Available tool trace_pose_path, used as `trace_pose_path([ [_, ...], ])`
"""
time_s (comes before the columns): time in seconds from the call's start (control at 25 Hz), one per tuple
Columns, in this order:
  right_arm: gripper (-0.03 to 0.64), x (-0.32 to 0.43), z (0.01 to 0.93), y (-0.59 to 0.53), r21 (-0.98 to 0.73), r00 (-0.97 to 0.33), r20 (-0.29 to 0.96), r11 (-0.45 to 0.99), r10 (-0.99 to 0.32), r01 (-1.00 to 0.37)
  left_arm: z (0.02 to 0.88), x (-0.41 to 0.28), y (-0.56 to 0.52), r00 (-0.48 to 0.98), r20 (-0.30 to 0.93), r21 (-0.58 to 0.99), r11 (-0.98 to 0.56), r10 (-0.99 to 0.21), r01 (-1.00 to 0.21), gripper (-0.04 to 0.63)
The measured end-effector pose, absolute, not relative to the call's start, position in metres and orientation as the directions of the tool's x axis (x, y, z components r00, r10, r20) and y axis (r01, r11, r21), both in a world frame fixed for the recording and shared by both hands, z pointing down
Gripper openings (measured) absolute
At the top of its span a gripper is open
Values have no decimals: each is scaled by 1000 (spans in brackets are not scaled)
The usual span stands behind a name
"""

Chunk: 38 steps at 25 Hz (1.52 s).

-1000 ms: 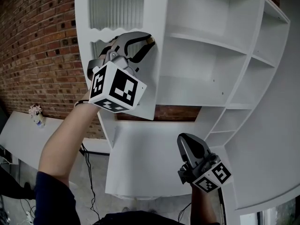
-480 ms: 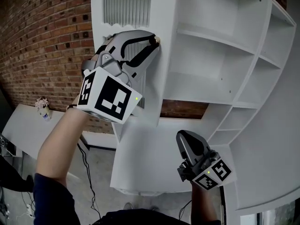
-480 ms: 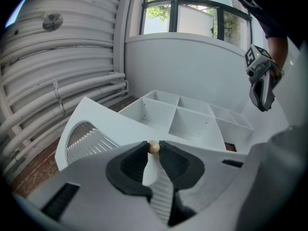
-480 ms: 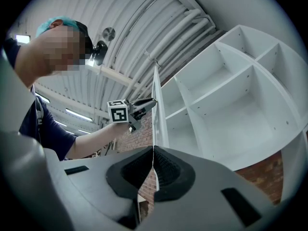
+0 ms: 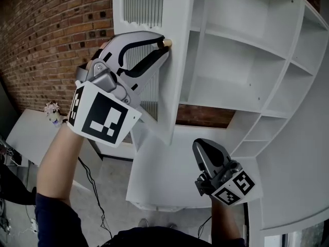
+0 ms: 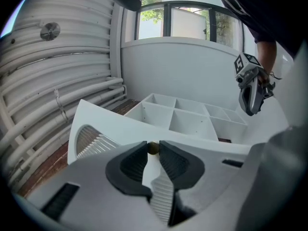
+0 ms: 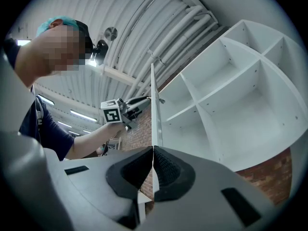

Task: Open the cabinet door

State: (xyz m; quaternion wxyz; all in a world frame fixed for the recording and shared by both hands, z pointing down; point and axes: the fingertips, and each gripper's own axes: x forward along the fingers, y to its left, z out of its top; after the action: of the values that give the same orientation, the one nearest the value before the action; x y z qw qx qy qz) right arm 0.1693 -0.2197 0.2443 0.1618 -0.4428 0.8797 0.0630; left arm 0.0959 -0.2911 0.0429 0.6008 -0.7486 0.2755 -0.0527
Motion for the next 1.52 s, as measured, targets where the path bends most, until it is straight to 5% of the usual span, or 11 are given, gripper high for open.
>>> trace_pose_path([
  [1.16, 26, 35, 250, -240, -10, -686, -256, 712, -681, -702, 44, -83, -280, 810, -286, -908, -124, -512, -399, 80],
  [1.52, 26, 25, 257, -247, -13, -701, -242, 724, -671, -689, 45, -93, -286, 802, -304, -895, -135, -515, -426, 81],
])
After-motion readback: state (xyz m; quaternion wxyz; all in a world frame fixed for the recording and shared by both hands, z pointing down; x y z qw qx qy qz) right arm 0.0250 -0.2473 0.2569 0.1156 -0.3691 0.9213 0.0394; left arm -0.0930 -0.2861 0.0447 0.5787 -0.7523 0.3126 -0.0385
